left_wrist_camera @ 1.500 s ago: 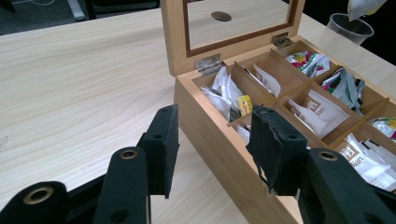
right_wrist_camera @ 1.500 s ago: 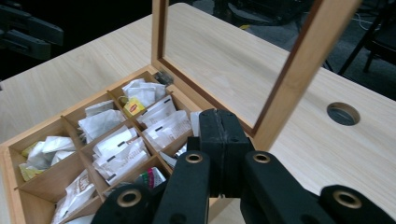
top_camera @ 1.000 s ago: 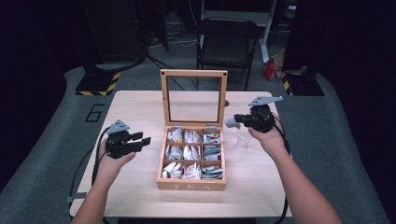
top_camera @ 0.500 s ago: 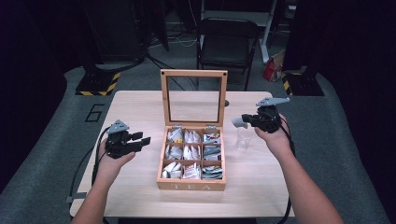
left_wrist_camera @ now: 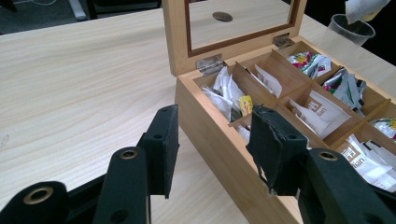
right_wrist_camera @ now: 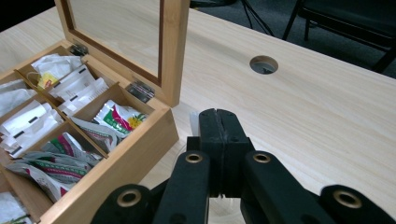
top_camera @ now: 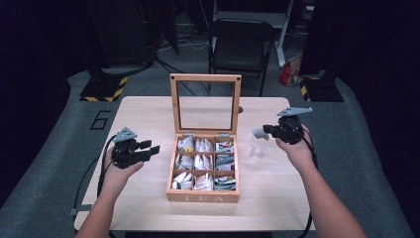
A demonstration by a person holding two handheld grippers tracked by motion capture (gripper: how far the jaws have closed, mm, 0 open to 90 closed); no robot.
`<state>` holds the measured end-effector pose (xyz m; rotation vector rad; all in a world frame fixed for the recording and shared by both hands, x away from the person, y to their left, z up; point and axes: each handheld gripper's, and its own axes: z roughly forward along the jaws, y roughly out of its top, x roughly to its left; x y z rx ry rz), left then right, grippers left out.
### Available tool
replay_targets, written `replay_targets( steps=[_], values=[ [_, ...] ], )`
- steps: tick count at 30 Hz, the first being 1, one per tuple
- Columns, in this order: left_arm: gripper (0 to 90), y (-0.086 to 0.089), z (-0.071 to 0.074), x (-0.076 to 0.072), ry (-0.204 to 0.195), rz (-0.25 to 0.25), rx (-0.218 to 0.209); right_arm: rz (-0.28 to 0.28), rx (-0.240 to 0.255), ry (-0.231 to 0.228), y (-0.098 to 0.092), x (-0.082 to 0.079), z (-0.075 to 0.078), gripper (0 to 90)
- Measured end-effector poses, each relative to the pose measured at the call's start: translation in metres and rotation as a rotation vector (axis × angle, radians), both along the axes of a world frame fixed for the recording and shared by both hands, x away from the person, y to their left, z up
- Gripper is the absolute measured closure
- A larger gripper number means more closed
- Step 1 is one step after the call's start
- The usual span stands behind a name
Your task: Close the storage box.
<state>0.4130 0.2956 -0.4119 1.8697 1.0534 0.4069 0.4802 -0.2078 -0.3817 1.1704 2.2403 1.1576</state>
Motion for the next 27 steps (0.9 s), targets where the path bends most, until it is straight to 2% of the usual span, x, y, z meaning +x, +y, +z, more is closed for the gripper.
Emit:
replay_targets(
  steps=[27],
  values=[
    [52.4,0.0,0.0,0.0,0.001,-0.002,0.0,-0.007,-0.03,0.045,-0.002,0.001,-0.019,90.0]
  ],
)
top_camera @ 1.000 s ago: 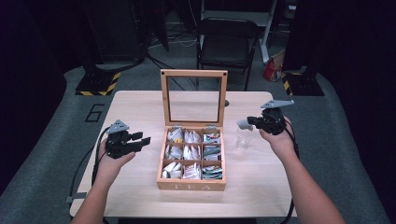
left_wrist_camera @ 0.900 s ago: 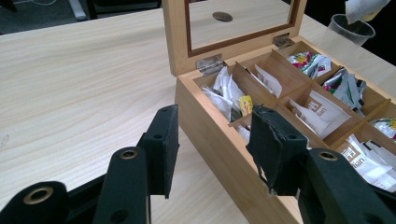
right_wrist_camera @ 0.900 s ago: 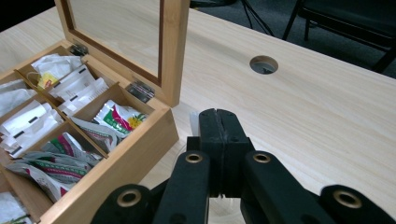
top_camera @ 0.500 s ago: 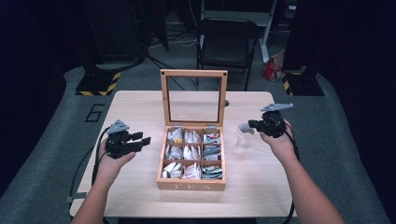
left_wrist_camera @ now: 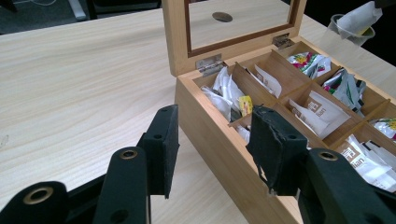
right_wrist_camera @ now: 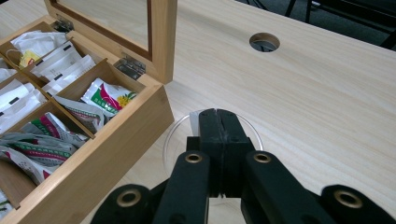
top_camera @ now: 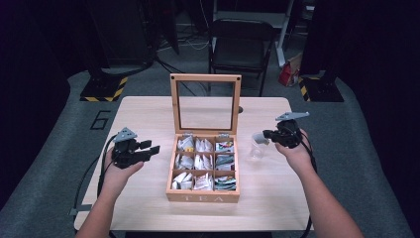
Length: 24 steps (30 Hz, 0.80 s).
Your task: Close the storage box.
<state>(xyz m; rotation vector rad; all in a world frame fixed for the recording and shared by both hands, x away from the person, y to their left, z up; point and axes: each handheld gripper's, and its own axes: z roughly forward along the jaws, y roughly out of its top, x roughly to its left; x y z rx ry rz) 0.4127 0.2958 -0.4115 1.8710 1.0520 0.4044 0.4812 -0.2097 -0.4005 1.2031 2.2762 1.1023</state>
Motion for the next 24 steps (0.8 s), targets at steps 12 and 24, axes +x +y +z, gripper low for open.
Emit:
replay_targets(
  steps=[12,24],
  values=[
    [52.4,0.0005,0.0004,-0.0001,0.001,0.0,0.0,0.001,-0.015,0.018,0.001,0.0016,-0.0038,90.0],
    [52.4,0.0016,0.0012,-0.0007,-0.005,0.005,-0.004,0.006,-0.013,0.035,0.0072,0.0052,-0.0091,85.9]
  ],
)
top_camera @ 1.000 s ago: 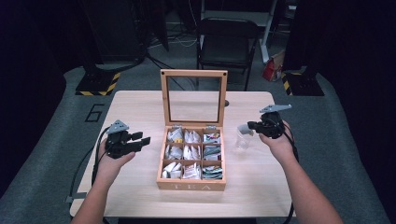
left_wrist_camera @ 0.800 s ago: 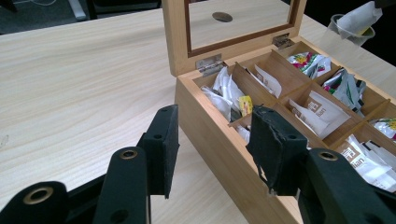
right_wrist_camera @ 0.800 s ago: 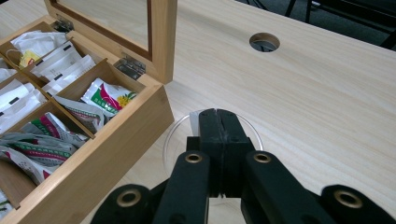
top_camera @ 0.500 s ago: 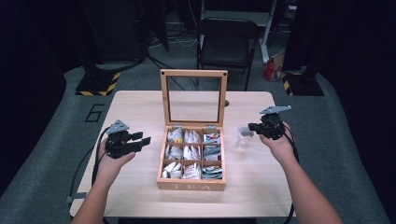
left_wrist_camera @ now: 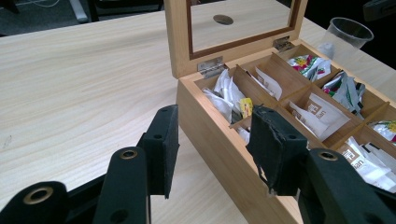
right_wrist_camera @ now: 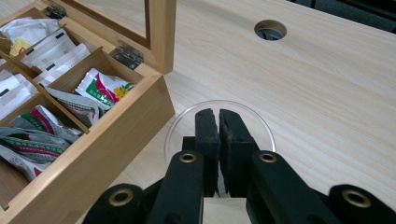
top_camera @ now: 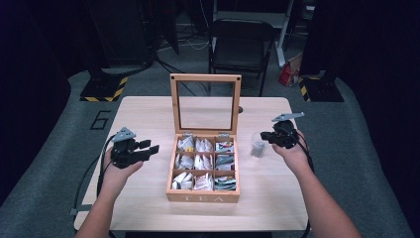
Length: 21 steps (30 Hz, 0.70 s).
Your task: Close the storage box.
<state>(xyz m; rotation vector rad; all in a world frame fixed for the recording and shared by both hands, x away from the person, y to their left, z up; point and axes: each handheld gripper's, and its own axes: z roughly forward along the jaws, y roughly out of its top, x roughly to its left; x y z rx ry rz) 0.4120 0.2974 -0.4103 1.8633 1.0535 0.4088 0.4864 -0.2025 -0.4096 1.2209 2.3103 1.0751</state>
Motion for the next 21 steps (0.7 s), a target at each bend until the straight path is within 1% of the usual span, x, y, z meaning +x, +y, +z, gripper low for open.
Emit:
replay_targets(
  steps=[5,7,9,13,15,18,20,21],
  values=[
    [52.3,0.0,0.0,0.0,0.001,-0.001,0.001,0.003,0.006,-0.012,0.003,0.0,0.001,77.7],
    [52.3,0.0,0.0,0.0,0.0,0.001,-0.002,0.002,0.016,-0.013,0.005,-0.001,0.001,74.8],
    [52.3,0.001,0.0,0.0,0.002,0.0,-0.002,0.004,0.013,-0.015,0.007,-0.001,0.002,71.9],
    [52.1,0.0,0.0,0.0,0.003,-0.003,0.0,0.018,0.02,-0.028,0.012,-0.002,0.005,66.1],
    [51.7,-0.001,0.0,0.001,0.005,-0.011,0.002,0.03,0.025,-0.026,0.016,-0.002,0.007,62.1],
    [49.3,-0.002,0.0,0.001,0.004,-0.022,-0.016,0.046,0.03,-0.021,0.021,-0.002,0.009,58.3],
    [48.0,-0.002,0.0,0.001,0.005,-0.03,-0.022,0.05,0.023,-0.044,0.024,-0.003,0.01,57.3],
    [47.6,-0.003,0.0,0.001,0.006,-0.031,-0.02,0.049,0.028,-0.046,0.025,-0.003,0.011,56.4]
  ],
)
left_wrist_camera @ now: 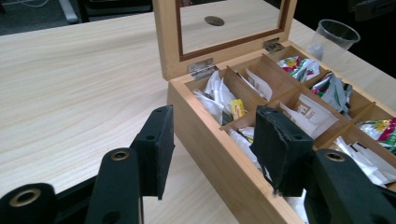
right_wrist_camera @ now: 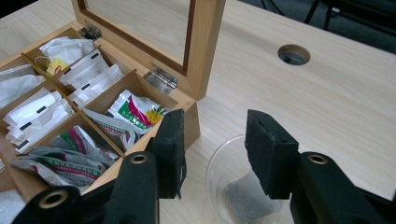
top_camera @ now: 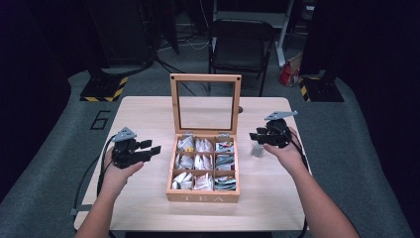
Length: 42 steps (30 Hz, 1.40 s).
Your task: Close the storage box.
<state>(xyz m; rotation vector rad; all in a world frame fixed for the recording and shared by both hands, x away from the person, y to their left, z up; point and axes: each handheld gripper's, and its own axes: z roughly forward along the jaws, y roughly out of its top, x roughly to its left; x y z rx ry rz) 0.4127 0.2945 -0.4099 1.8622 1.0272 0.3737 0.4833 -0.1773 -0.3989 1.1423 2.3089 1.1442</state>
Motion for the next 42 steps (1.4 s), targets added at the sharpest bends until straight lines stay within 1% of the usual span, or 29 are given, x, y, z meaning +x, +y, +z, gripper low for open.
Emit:
replay_targets(
  steps=[1,2,3,4,6,7,9,11,13,14,18,21,22,23,32,35,36,41,42],
  values=[
    [47.1,0.0,0.0,0.0,0.008,-0.009,0.011,-0.002,-0.004,-0.012,0.001,0.0,0.001,50.9],
    [47.0,-0.001,-0.001,0.001,0.011,-0.008,0.011,-0.02,-0.008,-0.02,0.002,0.0,0.002,51.1],
    [47.0,-0.001,-0.001,0.001,0.013,-0.008,0.015,-0.017,-0.001,-0.022,0.003,0.0,0.002,51.2],
    [47.0,-0.002,-0.002,0.001,0.007,-0.008,0.021,-0.016,0.008,-0.023,0.004,0.001,0.003,51.2],
    [47.0,-0.002,-0.002,0.001,0.011,-0.012,0.03,-0.017,0.021,-0.024,0.005,0.001,0.005,50.2],
    [47.0,-0.003,-0.003,0.001,0.003,-0.008,0.032,-0.016,0.032,-0.02,0.006,0.002,0.005,49.2],
    [46.8,-0.003,-0.002,0.001,0.005,-0.012,0.036,-0.015,0.034,-0.021,0.008,0.003,0.006,47.5],
    [46.6,-0.002,-0.002,0.001,0.004,-0.014,0.036,-0.011,0.045,-0.024,0.01,0.004,0.007,46.3],
    [45.3,-0.002,-0.002,0.001,-0.001,-0.006,0.039,-0.005,0.048,-0.029,0.013,0.005,0.007,45.3],
    [41.1,-0.003,-0.002,0.001,-0.004,0.004,0.04,0.001,0.05,-0.03,0.015,0.006,0.008,44.8],
    [40.1,-0.002,-0.003,0.001,0.02,0.006,0.026,0.021,0.047,-0.032,0.022,0.009,0.009,42.5],
    [37.8,-0.001,-0.004,0.002,0.02,0.015,0.028,0.032,0.036,-0.04,0.029,0.012,0.01,41.0],
    [36.6,-0.001,-0.004,0.002,0.02,0.018,0.028,0.028,0.039,-0.032,0.031,0.012,0.011,40.6],
    [35.9,0.0,-0.004,0.002,0.021,0.019,0.033,0.036,0.037,-0.039,0.032,0.014,0.011,40.4],
    [36.0,0.002,-0.004,0.002,0.018,0.024,0.033,0.044,0.043,-0.032,0.044,0.025,0.013,37.9],
    [36.0,0.003,-0.004,0.002,0.012,0.03,0.029,0.051,0.052,-0.043,0.047,0.029,0.014,37.2],
    [36.0,0.003,-0.004,0.002,0.016,0.027,0.029,0.05,0.055,-0.036,0.048,0.03,0.015,36.7],
    [36.0,0.004,-0.003,0.002,0.014,0.028,0.023,0.05,0.057,-0.034,0.053,0.037,0.016,37.9],
    [36.0,0.003,-0.003,0.002,0.013,0.03,0.022,0.051,0.054,-0.042,0.053,0.038,0.017,38.1]
  ],
)
